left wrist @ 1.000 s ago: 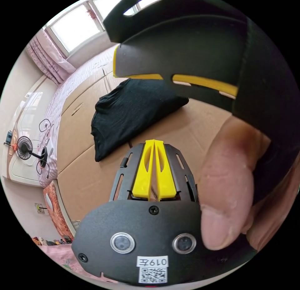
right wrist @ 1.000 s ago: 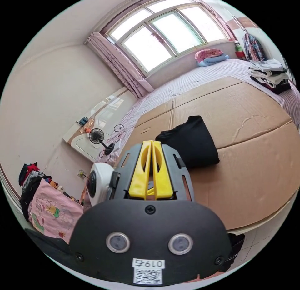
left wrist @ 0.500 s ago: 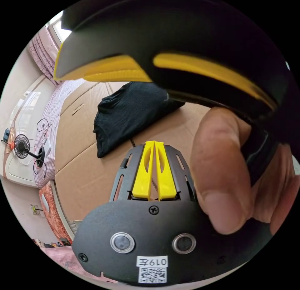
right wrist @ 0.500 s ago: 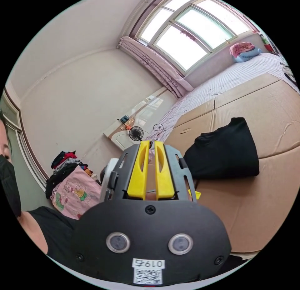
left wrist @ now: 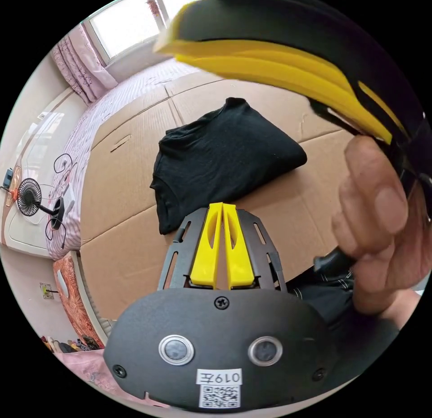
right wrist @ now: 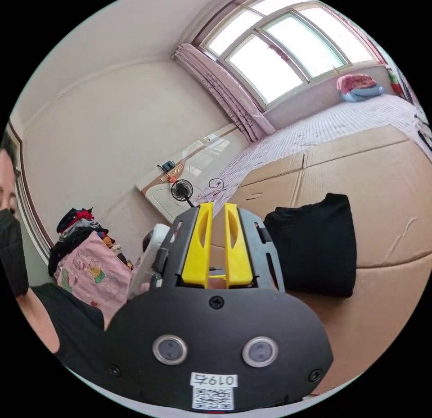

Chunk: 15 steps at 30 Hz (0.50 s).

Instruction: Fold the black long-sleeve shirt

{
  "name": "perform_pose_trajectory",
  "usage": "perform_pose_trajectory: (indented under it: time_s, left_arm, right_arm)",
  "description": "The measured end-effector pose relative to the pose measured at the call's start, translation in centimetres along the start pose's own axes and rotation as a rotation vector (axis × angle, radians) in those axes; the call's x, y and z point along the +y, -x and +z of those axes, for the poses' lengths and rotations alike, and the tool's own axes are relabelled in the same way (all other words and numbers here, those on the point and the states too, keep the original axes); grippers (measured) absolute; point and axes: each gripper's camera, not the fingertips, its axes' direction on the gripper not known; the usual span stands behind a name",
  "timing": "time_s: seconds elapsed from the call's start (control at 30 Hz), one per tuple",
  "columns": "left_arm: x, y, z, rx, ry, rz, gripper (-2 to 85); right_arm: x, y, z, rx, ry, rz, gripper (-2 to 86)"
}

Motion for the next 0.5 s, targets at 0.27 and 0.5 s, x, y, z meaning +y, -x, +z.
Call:
perform_pose_trajectory:
  time_s: [0.27,0.5]
  left_arm:
    - [0.7,3.8,1.4,-0.01,0.021,-0.067,0.8]
    - [1.6,4.7,1.8,-0.019,0.034,-0.077,0.9]
  right_arm:
    - [2.6,2.4,-4.2,0.297,-0.006,-0.264,-0.6]
    - [8.3,9.4,-2.1,0.605,0.177,-0.639,-0.8]
